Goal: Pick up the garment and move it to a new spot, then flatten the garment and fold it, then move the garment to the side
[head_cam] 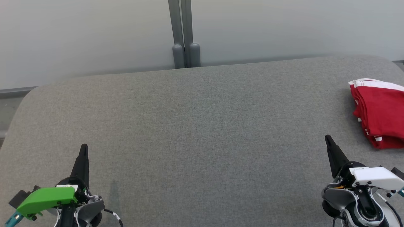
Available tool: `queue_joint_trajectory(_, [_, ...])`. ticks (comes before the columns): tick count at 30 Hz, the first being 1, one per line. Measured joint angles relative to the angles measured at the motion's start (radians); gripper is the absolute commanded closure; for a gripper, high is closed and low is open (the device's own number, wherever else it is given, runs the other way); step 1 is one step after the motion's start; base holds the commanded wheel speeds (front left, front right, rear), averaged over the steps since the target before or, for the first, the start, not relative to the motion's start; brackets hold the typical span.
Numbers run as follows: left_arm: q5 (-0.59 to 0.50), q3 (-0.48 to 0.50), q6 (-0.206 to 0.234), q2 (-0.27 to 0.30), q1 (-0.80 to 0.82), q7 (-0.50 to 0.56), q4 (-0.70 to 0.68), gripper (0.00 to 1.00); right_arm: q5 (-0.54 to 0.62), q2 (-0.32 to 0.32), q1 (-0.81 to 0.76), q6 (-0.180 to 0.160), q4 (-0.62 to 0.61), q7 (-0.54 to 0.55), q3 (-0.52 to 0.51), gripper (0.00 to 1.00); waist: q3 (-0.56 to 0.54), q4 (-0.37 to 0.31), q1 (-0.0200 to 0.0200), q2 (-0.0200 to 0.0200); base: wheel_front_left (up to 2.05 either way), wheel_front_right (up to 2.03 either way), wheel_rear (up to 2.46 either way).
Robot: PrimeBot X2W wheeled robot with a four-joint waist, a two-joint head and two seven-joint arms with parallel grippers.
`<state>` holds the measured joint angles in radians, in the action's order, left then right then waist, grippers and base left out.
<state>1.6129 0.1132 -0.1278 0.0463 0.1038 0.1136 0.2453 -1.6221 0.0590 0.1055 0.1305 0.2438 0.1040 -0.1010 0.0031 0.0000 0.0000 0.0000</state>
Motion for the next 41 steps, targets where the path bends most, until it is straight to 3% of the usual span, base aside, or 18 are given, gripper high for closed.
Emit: queue_joint_trajectory(41, [0.0, 0.0, 0.0, 0.0, 0.0, 0.0, 0.0, 1.0, 0.003, -0.004, 0.0, 0.0, 0.0, 0.004, -0.006, 1.0, 0.0, 0.0, 0.0, 0.0, 0.0, 0.0, 0.0])
